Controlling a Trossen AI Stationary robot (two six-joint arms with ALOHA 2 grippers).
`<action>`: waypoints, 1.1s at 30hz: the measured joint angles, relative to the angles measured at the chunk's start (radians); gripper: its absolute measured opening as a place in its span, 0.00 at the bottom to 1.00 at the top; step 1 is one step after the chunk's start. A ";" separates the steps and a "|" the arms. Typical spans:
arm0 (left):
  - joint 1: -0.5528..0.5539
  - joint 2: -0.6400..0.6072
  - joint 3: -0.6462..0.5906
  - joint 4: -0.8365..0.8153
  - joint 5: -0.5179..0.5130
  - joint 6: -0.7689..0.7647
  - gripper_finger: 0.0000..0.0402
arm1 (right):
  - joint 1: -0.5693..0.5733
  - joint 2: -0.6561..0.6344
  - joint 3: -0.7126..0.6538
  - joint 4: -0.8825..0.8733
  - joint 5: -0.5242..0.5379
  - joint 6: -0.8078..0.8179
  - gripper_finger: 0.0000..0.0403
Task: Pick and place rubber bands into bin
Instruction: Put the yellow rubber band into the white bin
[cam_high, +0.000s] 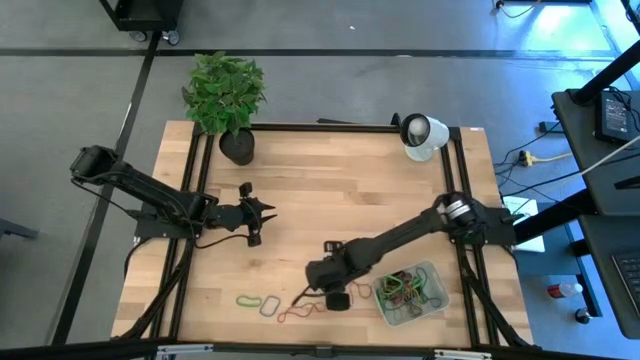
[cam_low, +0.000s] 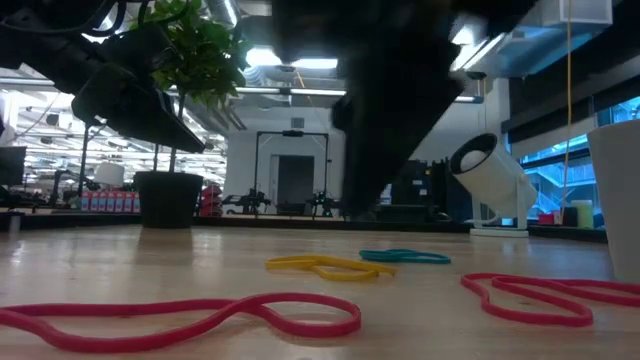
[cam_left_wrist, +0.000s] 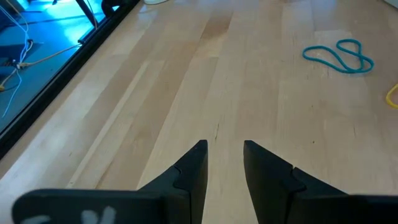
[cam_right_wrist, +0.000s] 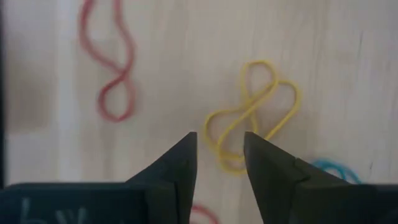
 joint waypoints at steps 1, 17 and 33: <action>0.000 0.000 0.000 0.000 0.000 0.000 0.24 | -0.007 0.016 0.012 -0.004 -0.002 -0.001 0.32; 0.000 0.000 0.000 0.000 0.001 0.000 0.24 | -0.037 0.054 0.016 -0.163 -0.038 0.003 0.01; 0.000 0.000 0.000 0.008 -0.001 -0.001 0.24 | 0.090 -0.103 0.011 -0.106 0.266 0.131 0.06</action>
